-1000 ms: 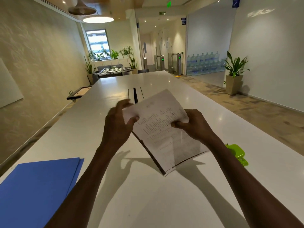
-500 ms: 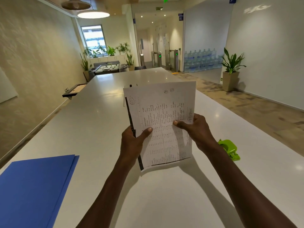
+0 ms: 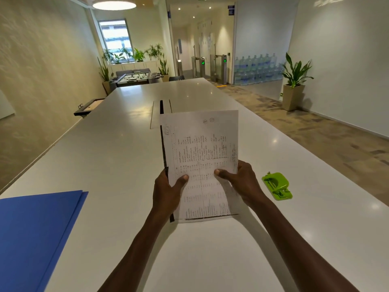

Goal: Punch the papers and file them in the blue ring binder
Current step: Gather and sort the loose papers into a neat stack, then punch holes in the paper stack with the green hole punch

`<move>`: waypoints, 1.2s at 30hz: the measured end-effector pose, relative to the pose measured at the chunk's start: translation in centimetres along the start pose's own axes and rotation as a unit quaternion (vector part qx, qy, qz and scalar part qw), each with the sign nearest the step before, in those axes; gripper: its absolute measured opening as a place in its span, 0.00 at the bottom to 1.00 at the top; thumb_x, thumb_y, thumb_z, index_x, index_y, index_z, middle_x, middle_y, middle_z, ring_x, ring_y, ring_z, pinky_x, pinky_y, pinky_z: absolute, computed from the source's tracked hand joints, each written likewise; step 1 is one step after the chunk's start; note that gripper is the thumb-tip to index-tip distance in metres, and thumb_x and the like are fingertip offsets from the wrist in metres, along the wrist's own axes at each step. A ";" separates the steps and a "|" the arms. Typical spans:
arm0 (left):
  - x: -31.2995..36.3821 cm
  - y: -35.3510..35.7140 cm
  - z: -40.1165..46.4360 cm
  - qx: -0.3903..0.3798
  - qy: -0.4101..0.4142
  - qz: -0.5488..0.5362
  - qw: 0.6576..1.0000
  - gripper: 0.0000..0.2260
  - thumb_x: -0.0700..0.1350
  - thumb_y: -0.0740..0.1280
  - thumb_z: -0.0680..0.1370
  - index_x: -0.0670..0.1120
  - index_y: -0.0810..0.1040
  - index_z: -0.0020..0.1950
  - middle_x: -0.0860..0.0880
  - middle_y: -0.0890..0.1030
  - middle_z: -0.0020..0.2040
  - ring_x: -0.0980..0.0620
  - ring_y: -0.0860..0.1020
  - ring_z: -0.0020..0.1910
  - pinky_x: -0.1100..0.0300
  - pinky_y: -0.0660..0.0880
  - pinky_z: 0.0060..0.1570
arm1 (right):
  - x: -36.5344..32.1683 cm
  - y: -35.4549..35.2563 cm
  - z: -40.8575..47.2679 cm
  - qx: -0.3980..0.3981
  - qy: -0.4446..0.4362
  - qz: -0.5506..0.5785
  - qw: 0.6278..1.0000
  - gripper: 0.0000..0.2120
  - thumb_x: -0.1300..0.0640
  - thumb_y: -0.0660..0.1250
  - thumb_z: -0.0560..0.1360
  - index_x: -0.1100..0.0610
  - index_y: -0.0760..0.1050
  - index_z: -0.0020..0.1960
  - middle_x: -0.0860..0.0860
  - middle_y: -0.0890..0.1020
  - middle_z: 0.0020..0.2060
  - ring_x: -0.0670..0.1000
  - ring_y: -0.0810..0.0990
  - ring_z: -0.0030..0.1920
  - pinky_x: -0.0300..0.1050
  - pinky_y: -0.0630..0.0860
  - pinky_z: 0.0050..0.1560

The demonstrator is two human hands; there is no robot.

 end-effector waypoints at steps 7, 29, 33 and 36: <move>0.7 2.2 1.2 -0.001 -0.075 -0.024 0.997 0.15 0.45 0.70 0.77 0.49 0.76 0.64 0.53 0.81 0.55 0.50 0.81 0.51 0.59 0.78 0.44 | -0.7 -1.8 2.2 0.013 -0.021 -0.065 0.998 0.18 0.57 0.72 0.73 0.54 0.73 0.62 0.50 0.82 0.56 0.51 0.81 0.53 0.44 0.81 0.48; -2.1 4.7 0.7 -0.077 -0.292 -0.114 0.947 0.09 0.38 0.64 0.81 0.39 0.79 0.58 0.41 0.83 0.56 0.41 0.82 0.53 0.45 0.78 0.56 | 3.9 -6.6 5.0 -0.005 0.137 -0.236 0.962 0.21 0.57 0.74 0.70 0.61 0.76 0.61 0.54 0.82 0.51 0.52 0.80 0.49 0.33 0.72 0.42; -2.5 4.9 0.5 -0.078 -0.294 -0.101 0.947 0.10 0.38 0.64 0.80 0.40 0.78 0.60 0.42 0.84 0.54 0.41 0.82 0.52 0.46 0.79 0.53 | 3.4 -8.3 5.3 0.021 0.105 -0.284 0.953 0.19 0.56 0.74 0.69 0.67 0.78 0.55 0.61 0.83 0.51 0.60 0.81 0.49 0.49 0.78 0.51; -2.7 5.2 0.3 -0.082 -0.294 -0.093 0.948 0.09 0.39 0.64 0.80 0.40 0.79 0.59 0.42 0.84 0.54 0.41 0.82 0.52 0.46 0.79 0.53 | 2.8 -10.5 5.7 0.038 0.053 -0.347 0.936 0.13 0.56 0.73 0.71 0.63 0.81 0.52 0.57 0.84 0.49 0.55 0.81 0.48 0.44 0.75 0.48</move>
Point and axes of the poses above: each hand's wrist, its own z-axis towards the middle knuckle, its own y-axis out of the palm, x = y × z, the point moved 1 cm from there along z, towards the middle knuckle
